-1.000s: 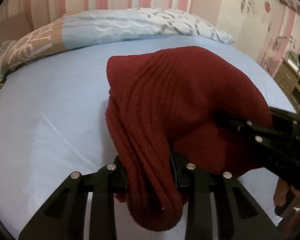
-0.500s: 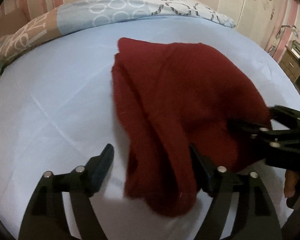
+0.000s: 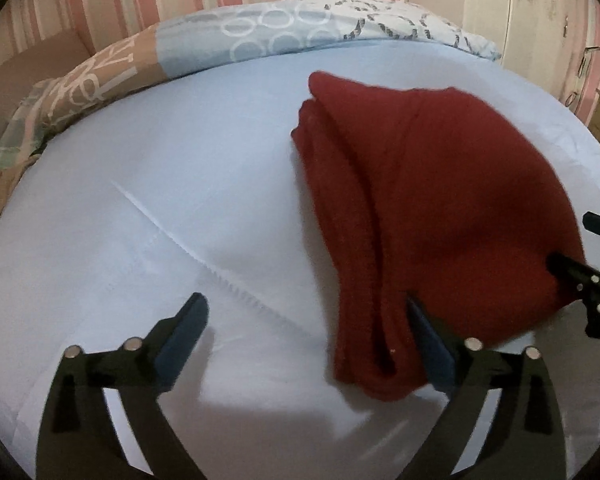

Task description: Fold small clothes

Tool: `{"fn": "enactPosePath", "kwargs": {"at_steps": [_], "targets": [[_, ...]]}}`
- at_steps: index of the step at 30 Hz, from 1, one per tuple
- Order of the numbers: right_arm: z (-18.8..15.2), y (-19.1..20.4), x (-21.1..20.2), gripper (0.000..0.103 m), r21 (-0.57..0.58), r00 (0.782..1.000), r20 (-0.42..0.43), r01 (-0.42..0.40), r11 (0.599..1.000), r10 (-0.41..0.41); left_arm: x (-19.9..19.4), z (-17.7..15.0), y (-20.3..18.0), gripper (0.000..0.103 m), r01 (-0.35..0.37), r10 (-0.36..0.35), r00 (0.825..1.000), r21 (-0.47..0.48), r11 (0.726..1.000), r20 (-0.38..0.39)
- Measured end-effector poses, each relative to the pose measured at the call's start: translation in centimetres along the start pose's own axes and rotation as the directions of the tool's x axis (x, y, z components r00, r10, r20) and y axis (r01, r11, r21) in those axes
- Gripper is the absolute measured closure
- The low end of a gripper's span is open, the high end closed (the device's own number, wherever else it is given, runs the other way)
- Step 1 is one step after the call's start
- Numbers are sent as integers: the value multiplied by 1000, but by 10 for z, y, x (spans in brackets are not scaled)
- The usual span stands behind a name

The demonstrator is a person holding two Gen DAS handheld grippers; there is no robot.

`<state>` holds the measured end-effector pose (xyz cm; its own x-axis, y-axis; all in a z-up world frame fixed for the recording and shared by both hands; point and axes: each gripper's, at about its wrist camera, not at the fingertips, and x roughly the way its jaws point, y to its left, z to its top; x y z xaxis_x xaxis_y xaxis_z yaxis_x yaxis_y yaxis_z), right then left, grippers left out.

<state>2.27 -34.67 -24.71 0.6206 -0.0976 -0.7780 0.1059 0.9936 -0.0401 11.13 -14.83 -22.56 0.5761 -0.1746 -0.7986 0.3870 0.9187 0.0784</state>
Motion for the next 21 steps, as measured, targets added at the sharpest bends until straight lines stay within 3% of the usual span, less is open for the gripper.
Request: {"fn": "enactPosePath", "kwargs": {"at_steps": [5, 11, 15, 21], "targets": [[-5, -4, -1, 5, 62, 999, -2, -39, 997, 39, -3, -3, 8, 1, 29, -28, 1000, -21, 999, 9], [1, 8, -49, 3, 70, 993, 84, -87, 994, 81, -47, -7, 20, 2, 47, -45, 998, -56, 997, 39], [7, 23, -91, 3, 102, 984, 146, -122, 987, 106, -81, -15, 29, 2, -39, 42, 998, -65, 997, 36], [8, 58, -138, 3, 101, 982, 183, -67, 993, 47, -134, -31, 57, 2, -111, 118, 992, -121, 987, 53]]}}
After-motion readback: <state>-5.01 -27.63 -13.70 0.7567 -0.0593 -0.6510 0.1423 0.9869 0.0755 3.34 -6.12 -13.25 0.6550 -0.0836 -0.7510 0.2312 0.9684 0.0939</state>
